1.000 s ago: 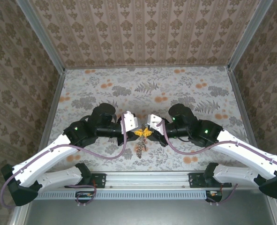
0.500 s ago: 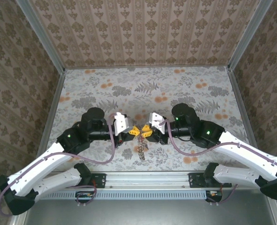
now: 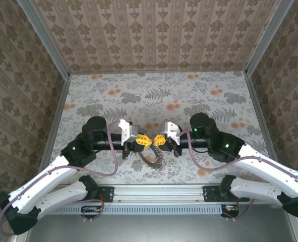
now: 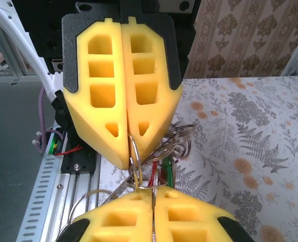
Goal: Put the keys on the keyring
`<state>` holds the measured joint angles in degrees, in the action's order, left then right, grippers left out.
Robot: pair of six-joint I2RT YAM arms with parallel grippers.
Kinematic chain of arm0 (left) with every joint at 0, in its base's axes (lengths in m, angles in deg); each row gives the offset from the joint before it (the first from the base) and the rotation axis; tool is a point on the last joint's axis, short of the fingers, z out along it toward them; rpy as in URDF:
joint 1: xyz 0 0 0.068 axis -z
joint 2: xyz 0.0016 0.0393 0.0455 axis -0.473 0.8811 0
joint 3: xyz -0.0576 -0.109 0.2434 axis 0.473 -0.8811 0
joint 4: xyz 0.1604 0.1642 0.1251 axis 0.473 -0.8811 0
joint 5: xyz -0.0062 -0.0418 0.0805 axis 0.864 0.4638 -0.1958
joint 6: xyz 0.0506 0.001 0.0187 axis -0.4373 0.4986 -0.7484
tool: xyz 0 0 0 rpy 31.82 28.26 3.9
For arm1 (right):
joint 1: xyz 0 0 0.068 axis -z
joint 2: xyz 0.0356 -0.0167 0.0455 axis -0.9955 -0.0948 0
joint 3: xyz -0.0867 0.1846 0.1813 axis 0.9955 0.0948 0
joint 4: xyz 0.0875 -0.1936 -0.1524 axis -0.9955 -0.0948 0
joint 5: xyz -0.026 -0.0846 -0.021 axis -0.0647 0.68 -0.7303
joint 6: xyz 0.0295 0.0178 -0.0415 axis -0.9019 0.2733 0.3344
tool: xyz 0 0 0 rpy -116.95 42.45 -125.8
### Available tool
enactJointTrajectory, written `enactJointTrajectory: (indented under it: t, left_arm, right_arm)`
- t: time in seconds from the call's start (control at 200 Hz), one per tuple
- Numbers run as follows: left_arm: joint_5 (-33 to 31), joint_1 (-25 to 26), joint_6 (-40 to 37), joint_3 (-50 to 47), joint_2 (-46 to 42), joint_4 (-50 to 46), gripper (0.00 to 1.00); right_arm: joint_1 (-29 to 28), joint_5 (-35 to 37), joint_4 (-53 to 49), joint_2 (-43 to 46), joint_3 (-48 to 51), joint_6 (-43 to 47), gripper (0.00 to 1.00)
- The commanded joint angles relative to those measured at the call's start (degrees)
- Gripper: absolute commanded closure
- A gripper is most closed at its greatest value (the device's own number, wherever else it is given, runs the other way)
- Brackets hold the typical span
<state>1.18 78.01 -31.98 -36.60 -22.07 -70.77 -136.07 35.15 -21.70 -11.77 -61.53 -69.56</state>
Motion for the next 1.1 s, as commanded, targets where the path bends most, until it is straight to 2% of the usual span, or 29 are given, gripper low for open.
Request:
enactJointTrajectory:
  t: [0.0, 0.16, 0.37, 0.475, 0.79, 1.01, 1.095]
  left_arm:
    - [2.16, -0.2, 3.13, -1.43, -0.51, 9.48, 1.0]
    - [1.55, -0.63, 3.9, -2.71, -0.47, 12.08, 1.0]
    - [1.55, -2.31, 3.38, -2.53, -1.96, 10.16, 1.0]
    - [1.89, -2.82, 2.78, -2.36, -1.97, 9.1, 1.0]
    - [2.91, -3.29, 2.43, -2.01, -1.88, 8.38, 1.0]
    - [3.43, -3.37, 2.36, -2.37, -1.64, 9.04, 1.0]
    - [3.7, -3.46, 2.56, -2.61, -1.53, 9.81, 1.0]
  right_arm:
    - [-0.42, -3.2, 3.77, 0.48, 0.64, -0.49, 0.92]
    - [-0.41, -3.37, 3.02, -0.09, 0.52, -0.73, 0.87]
    - [-0.41, 2.39, 0.59, 4.12, 0.6, 0.5, 0.65]
    - [-0.42, 5.56, 1.02, 5.42, 0.25, 0.56, 0.6]
    - [-0.37, 3.8, 5.62, 2.5, -0.75, -1.13, 0.6]
    - [-0.38, 0.63, 8.5, 0.85, -0.19, -2.71, 0.65]
    - [-0.44, -0.23, 8.31, -0.01, -0.44, -2.95, 0.7]
